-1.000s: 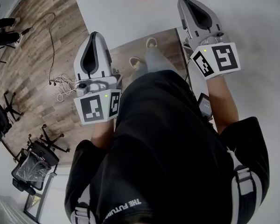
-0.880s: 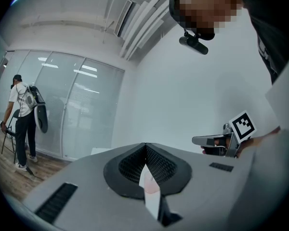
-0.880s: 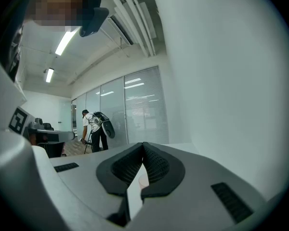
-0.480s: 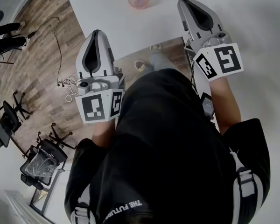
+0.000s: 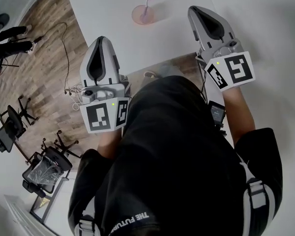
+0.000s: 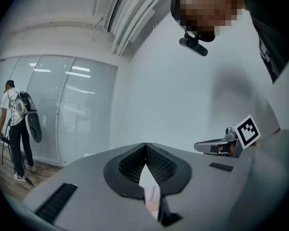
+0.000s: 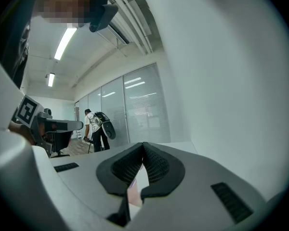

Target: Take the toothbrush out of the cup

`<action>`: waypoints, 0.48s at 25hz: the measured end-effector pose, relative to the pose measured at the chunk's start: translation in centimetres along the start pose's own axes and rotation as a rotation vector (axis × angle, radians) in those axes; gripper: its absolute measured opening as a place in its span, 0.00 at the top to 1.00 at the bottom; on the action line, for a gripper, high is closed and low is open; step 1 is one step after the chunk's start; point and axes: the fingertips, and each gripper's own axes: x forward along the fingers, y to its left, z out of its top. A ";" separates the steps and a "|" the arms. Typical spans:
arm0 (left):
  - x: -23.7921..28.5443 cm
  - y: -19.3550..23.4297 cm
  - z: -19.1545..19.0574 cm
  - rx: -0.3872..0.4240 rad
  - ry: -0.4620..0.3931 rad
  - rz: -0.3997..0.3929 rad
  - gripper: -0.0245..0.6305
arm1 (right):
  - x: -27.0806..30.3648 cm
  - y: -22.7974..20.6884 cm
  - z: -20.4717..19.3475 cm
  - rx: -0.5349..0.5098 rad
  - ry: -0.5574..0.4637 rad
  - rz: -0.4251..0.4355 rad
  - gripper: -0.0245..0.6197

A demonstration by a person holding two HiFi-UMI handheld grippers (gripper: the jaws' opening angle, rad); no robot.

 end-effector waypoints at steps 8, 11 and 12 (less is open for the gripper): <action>-0.2 0.7 -0.7 0.017 0.016 0.042 0.93 | 1.3 0.5 -1.8 0.037 0.002 0.034 0.94; -0.5 0.9 -0.9 0.018 0.014 0.057 0.93 | 1.7 1.0 -2.1 0.034 0.005 0.053 0.94; -0.7 1.0 -0.9 0.017 0.012 0.062 0.93 | 1.8 1.2 -2.2 0.029 0.010 0.061 0.94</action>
